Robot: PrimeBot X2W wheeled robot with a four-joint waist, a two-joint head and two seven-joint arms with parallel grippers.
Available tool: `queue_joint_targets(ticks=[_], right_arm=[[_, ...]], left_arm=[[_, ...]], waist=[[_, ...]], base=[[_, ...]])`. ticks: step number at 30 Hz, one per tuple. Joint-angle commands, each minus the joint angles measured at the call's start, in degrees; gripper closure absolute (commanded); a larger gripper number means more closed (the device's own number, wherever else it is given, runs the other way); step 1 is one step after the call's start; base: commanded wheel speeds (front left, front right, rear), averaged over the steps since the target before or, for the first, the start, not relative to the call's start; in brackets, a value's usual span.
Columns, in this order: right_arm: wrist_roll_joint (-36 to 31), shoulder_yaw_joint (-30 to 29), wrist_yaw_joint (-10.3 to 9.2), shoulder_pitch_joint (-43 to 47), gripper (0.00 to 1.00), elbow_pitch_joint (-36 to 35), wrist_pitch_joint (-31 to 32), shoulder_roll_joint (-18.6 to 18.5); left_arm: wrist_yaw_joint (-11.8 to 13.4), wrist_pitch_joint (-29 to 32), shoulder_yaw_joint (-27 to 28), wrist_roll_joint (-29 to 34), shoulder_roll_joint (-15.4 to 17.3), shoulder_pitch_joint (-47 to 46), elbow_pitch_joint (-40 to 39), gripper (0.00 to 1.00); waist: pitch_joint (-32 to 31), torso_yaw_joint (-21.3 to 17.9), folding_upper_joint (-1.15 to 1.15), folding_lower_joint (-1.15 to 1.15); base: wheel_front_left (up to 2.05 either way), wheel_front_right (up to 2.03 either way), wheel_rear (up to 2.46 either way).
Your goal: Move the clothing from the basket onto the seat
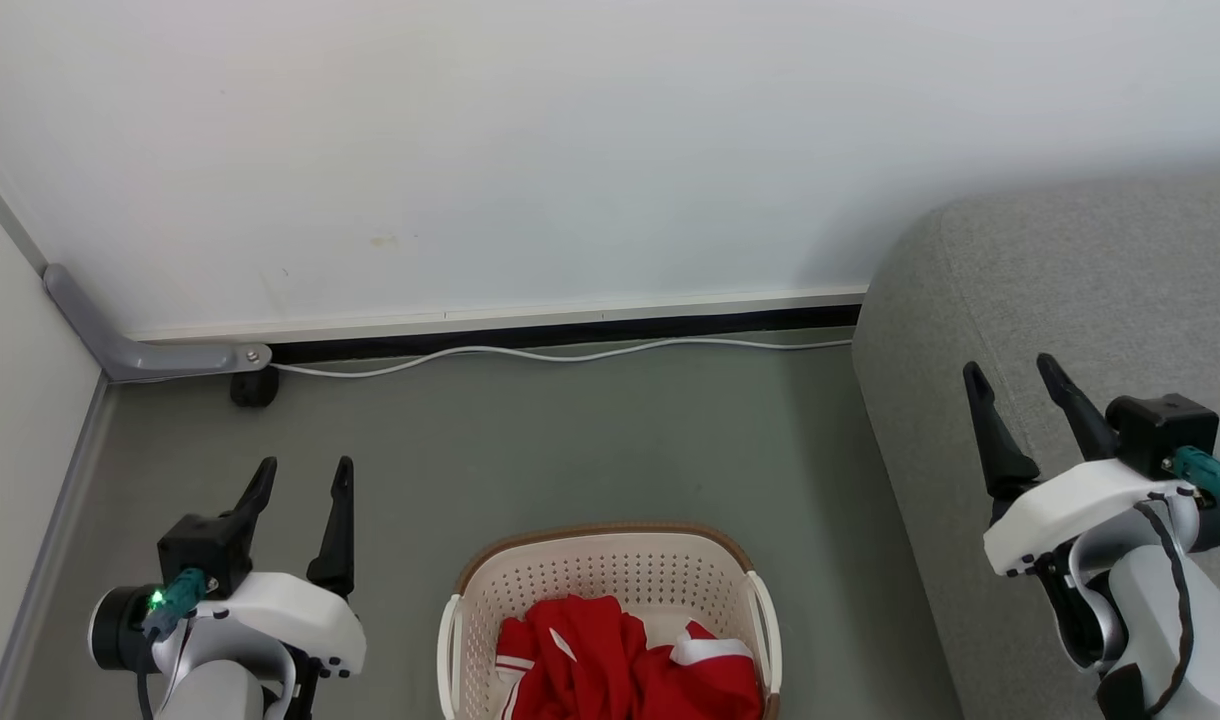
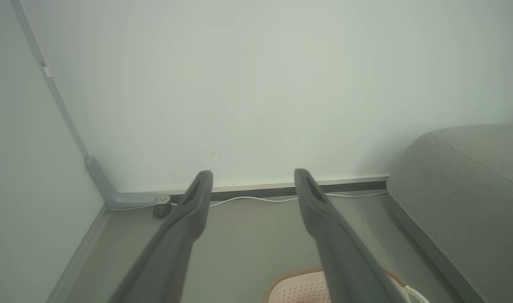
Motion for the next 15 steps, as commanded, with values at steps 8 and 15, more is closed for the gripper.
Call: queue_joint_targets(ticks=[8, 15], right_arm=[[-2.2, -0.9, 0.25, -1.7, 0.00, -1.1, -1.2, -0.4], [-2.9, -1.9, 0.25, -1.5, 0.00, -1.5, -1.2, 0.0]], left_arm=[[0.8, -0.8, 3.0, 1.0, 0.8, -3.0, -1.3, 0.00], [0.7, -0.8, 3.4, 0.5, 0.6, -2.9, -0.9, 0.00]], waist=[[0.2, 0.0, 0.00, 0.00], [0.3, -0.1, 0.00, 0.00]], base=[[0.00, 0.00, 0.00], [0.00, 0.00, 0.00]])
